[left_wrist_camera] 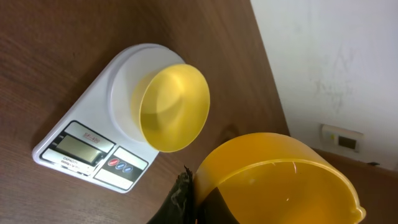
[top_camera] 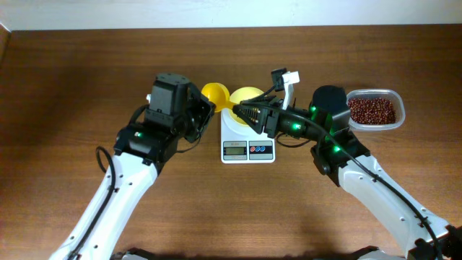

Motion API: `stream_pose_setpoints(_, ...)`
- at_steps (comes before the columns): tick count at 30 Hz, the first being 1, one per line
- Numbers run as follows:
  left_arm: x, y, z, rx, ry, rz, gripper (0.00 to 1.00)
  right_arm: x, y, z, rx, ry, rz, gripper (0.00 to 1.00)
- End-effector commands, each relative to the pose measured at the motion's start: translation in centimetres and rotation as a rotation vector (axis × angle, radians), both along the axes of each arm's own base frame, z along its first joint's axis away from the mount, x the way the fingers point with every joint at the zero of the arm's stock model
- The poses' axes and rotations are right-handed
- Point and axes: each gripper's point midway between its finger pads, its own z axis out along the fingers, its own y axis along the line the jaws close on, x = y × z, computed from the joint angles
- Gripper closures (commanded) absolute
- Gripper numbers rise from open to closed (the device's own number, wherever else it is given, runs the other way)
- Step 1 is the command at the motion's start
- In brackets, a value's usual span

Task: Scoop item into bowl and weigh 50g on scale
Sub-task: 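Move the right gripper over the scale toward the held scoop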

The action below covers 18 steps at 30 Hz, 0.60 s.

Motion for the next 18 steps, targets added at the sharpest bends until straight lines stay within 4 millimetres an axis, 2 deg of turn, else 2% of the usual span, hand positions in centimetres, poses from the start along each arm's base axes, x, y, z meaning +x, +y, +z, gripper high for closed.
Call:
stream_pose_setpoints(1,0.4,-0.2,-0.4,0.002,0.013,0.007,1.0,-0.5,0.4,0.7,0.008,-0.022,0.043,0.62)
stream_pose_setpoints(3,0.6,-0.3,-0.3,-0.001,0.003,0.008,1.0,-0.5,0.4,0.6,0.008,-0.021,0.044,0.66)
stream_pose_setpoints(7,1.3,-0.8,0.8,-0.028,-0.046,-0.002,1.0,-0.5,0.4,0.5,0.004,-0.011,0.044,0.66)
stream_pose_setpoints(18,0.7,-1.0,0.2,-0.033,-0.012,-0.023,1.0,-0.6,0.4,0.2,0.0,-0.001,0.043,0.72)
